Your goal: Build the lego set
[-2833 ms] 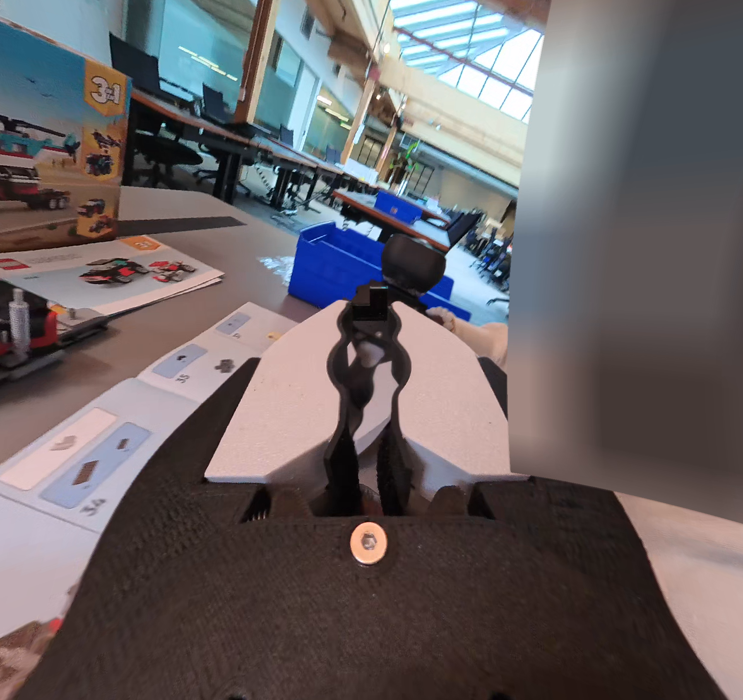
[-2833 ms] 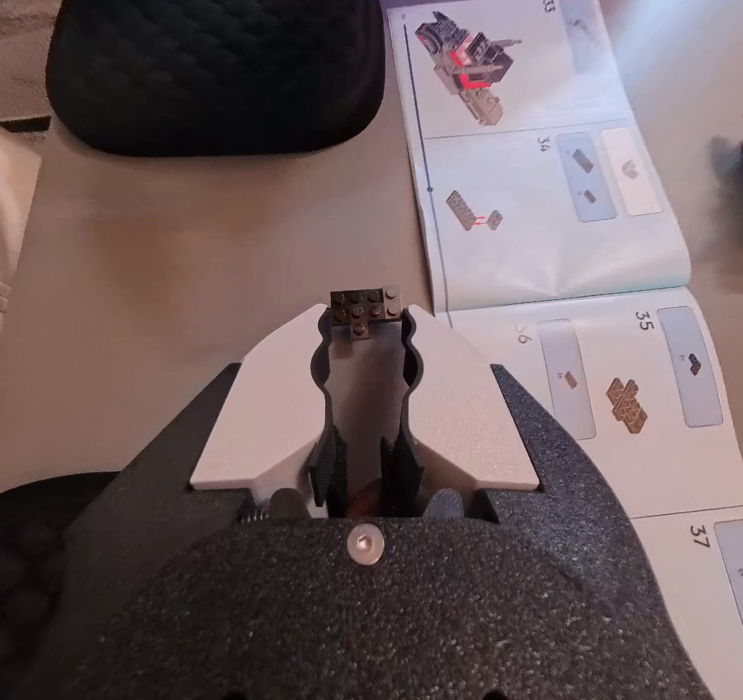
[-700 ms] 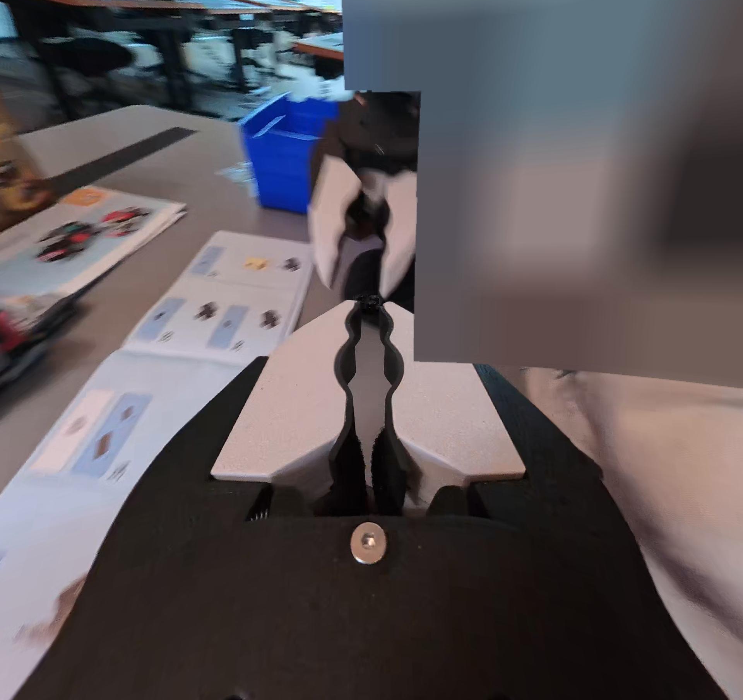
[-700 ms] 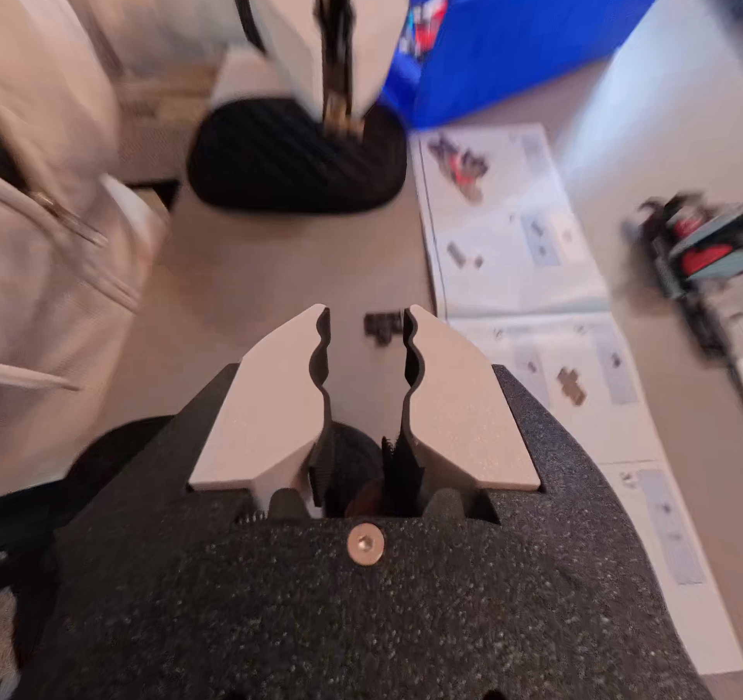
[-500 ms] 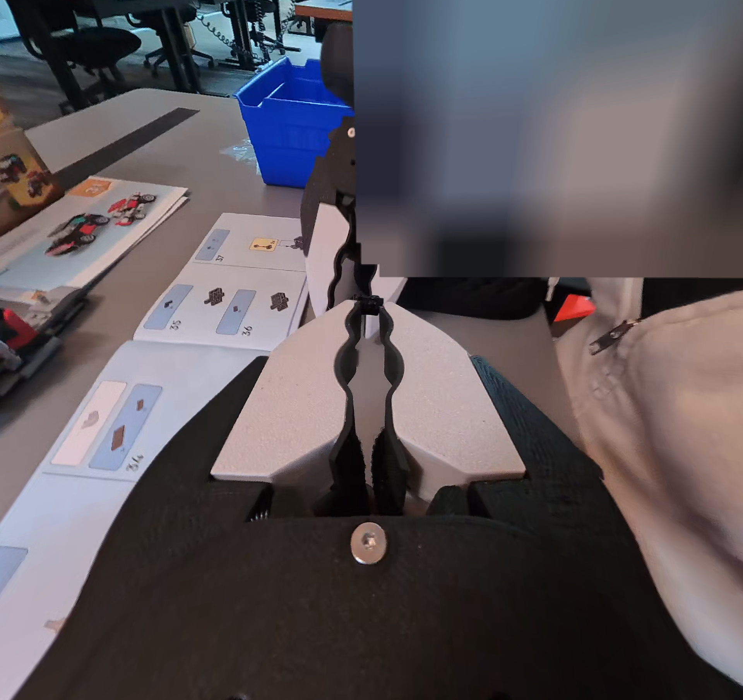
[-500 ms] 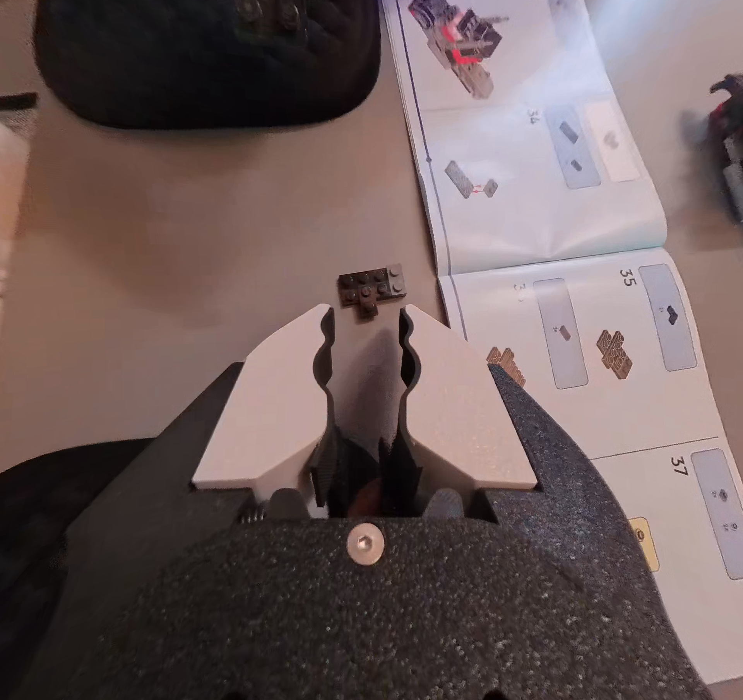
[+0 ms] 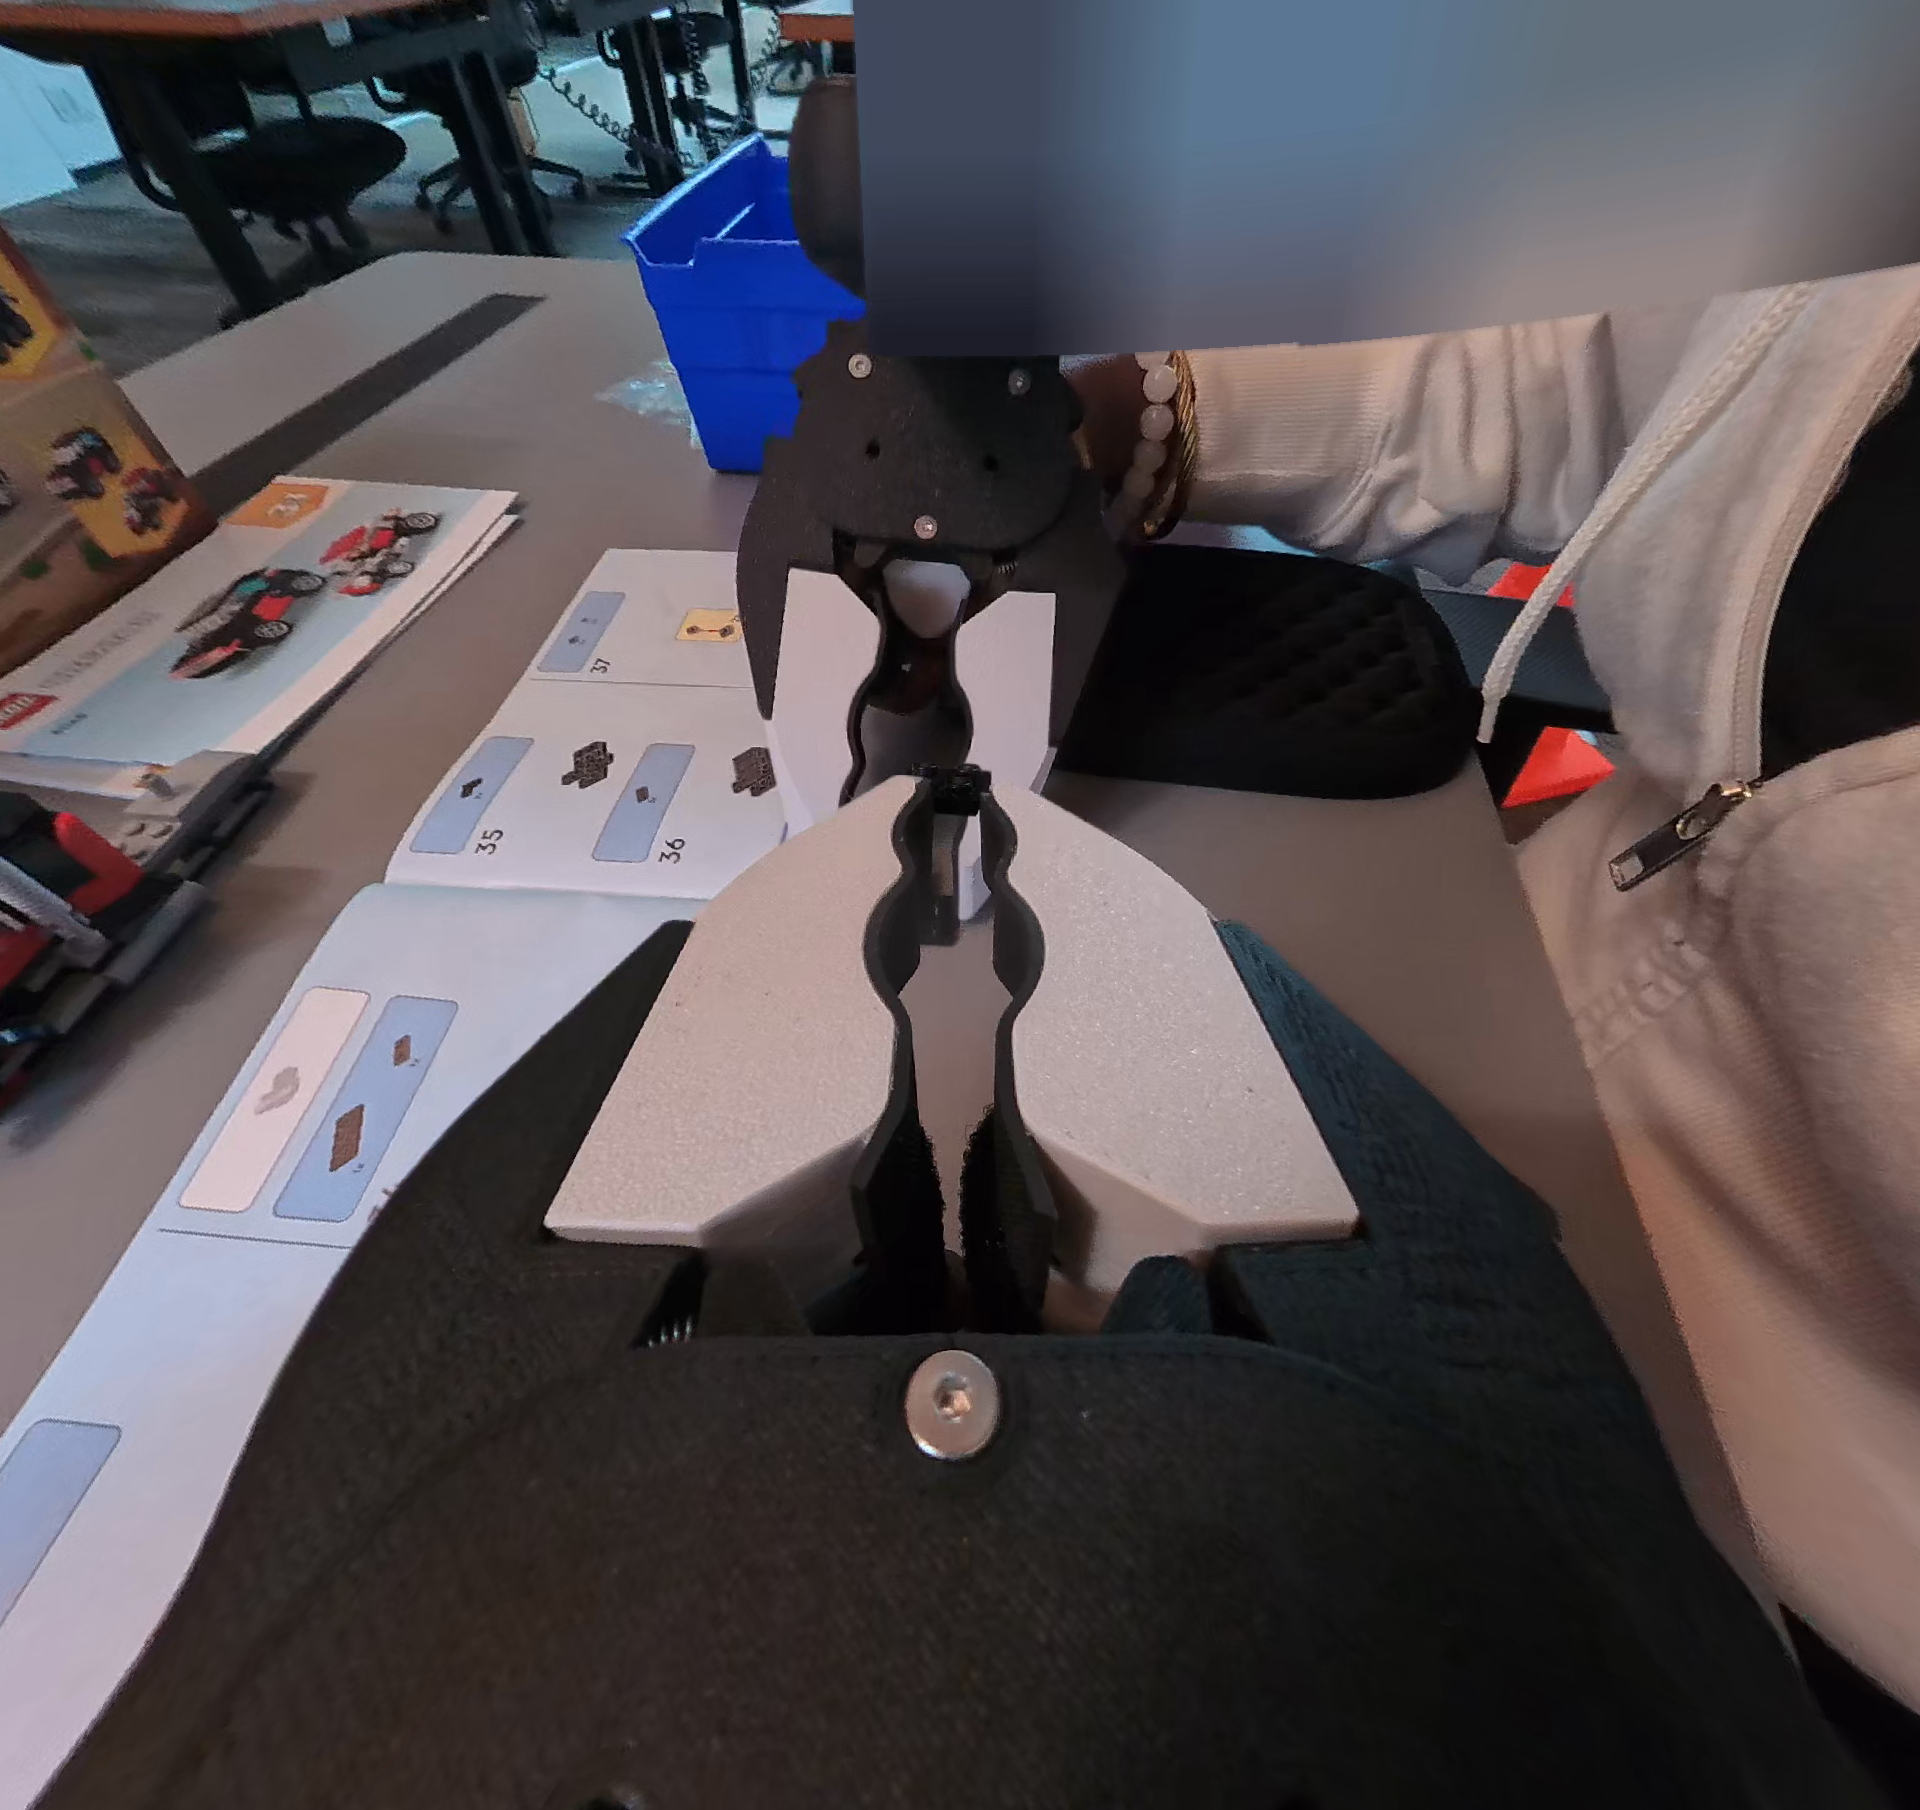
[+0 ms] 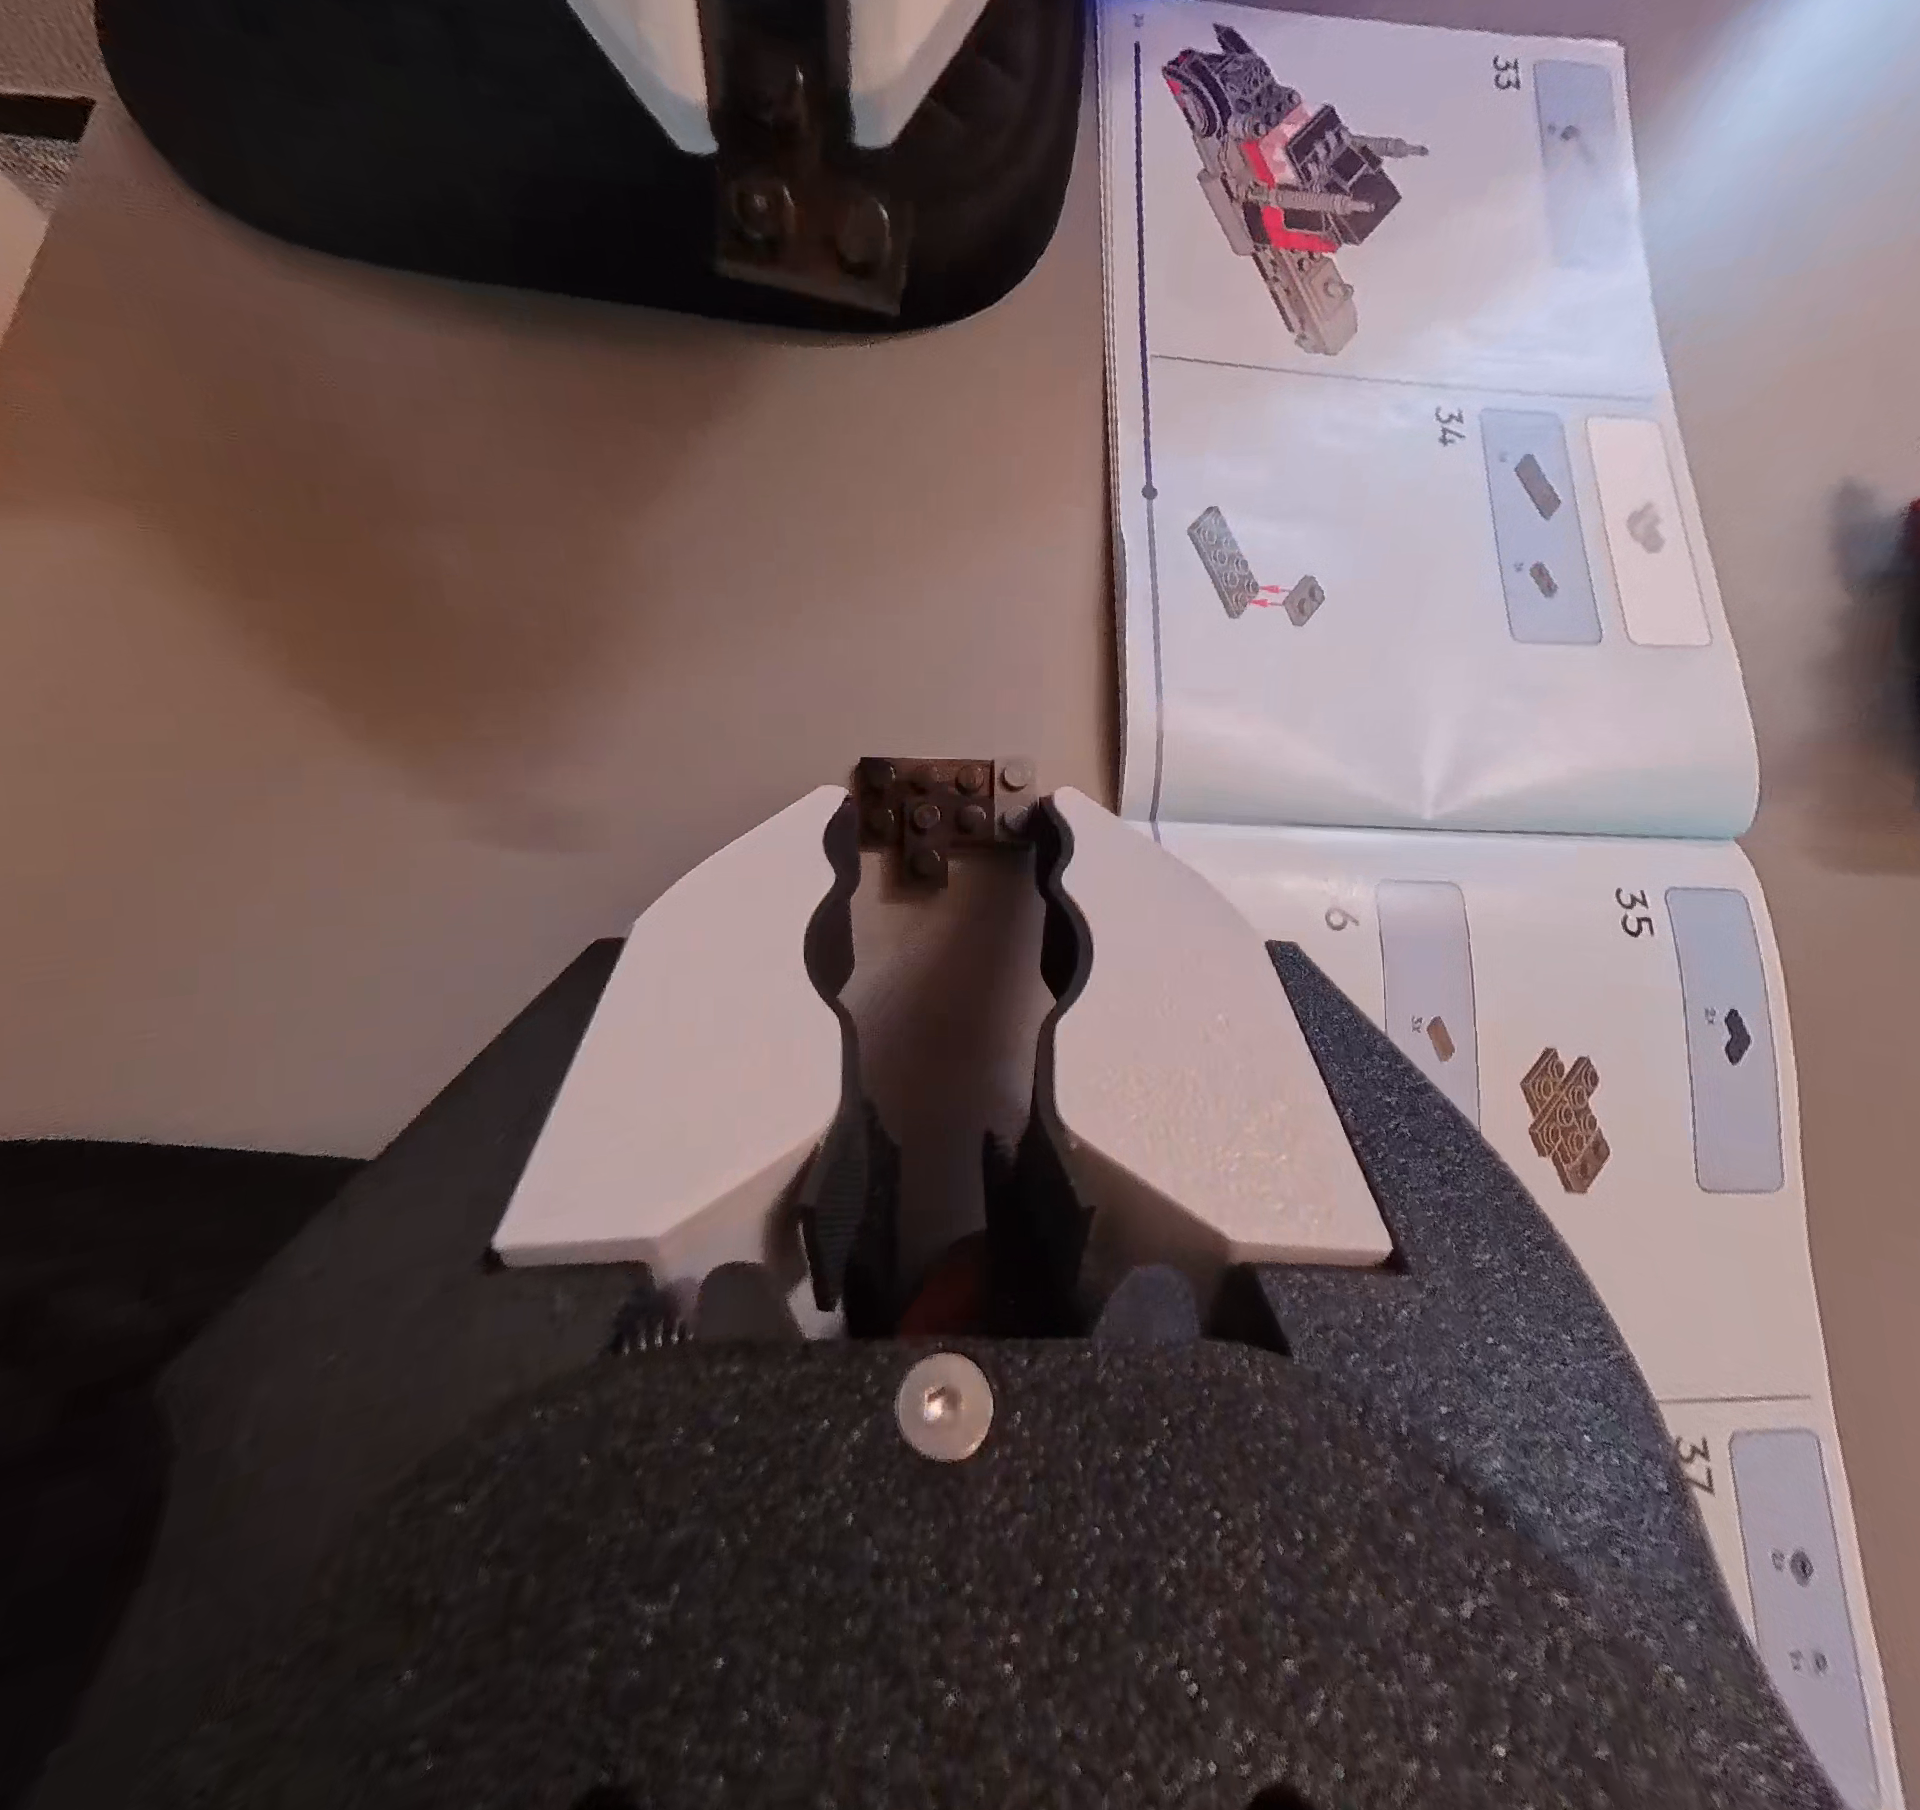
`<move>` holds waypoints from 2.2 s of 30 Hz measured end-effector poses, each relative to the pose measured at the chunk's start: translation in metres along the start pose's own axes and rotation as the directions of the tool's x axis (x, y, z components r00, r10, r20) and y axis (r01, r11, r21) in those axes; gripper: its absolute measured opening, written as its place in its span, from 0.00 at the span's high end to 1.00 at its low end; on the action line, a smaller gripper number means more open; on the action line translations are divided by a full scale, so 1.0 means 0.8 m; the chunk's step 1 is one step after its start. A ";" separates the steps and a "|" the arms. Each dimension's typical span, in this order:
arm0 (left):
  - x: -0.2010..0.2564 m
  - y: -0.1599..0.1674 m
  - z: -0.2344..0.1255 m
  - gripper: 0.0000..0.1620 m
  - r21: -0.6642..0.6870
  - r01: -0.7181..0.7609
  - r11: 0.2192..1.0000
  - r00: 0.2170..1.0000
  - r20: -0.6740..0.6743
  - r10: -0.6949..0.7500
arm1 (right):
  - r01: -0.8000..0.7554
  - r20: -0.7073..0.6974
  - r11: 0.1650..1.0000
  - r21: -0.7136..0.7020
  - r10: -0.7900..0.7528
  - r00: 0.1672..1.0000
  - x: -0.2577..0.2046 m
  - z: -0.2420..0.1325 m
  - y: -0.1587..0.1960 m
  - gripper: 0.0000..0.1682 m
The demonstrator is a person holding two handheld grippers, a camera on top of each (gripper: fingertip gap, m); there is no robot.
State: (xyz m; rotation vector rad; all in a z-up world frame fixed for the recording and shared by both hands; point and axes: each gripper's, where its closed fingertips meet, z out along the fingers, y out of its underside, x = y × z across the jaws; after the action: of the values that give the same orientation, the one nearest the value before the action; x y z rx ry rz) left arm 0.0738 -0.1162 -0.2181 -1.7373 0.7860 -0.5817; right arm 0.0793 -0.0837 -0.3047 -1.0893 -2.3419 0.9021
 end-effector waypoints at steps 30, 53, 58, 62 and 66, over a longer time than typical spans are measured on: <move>-0.005 -0.026 0.012 0.95 -0.194 -0.076 0.978 0.997 -0.035 0.070 | -0.168 -0.041 0.906 0.389 0.199 0.979 -0.006 -0.082 -0.096 0.81; 0.001 -0.025 0.012 0.95 -0.371 -0.090 0.924 0.991 -0.125 0.046 | -0.115 -0.058 0.909 0.401 0.150 0.987 -0.009 -0.080 -0.093 0.81; 0.000 -0.021 0.010 0.95 -0.408 -0.092 0.908 0.989 -0.141 0.037 | -0.112 -0.053 0.913 0.392 0.144 0.988 -0.010 -0.077 -0.091 0.81; 0.002 -0.017 0.011 0.95 -0.428 -0.094 0.899 0.987 -0.155 0.030 | -0.107 -0.059 0.913 0.394 0.141 0.988 -0.011 -0.076 -0.091 0.81; 0.002 -0.013 0.011 0.95 -0.450 -0.106 0.887 0.987 -0.159 0.037 | -0.104 -0.056 0.917 0.386 0.136 0.989 -0.012 -0.073 -0.088 0.81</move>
State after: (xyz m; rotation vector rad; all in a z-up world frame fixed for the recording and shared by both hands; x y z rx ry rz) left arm 0.0833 -0.1095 -0.2107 -2.1000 1.1595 -0.5027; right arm 0.0829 -0.1032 -0.2146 -1.0866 -1.9365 1.2701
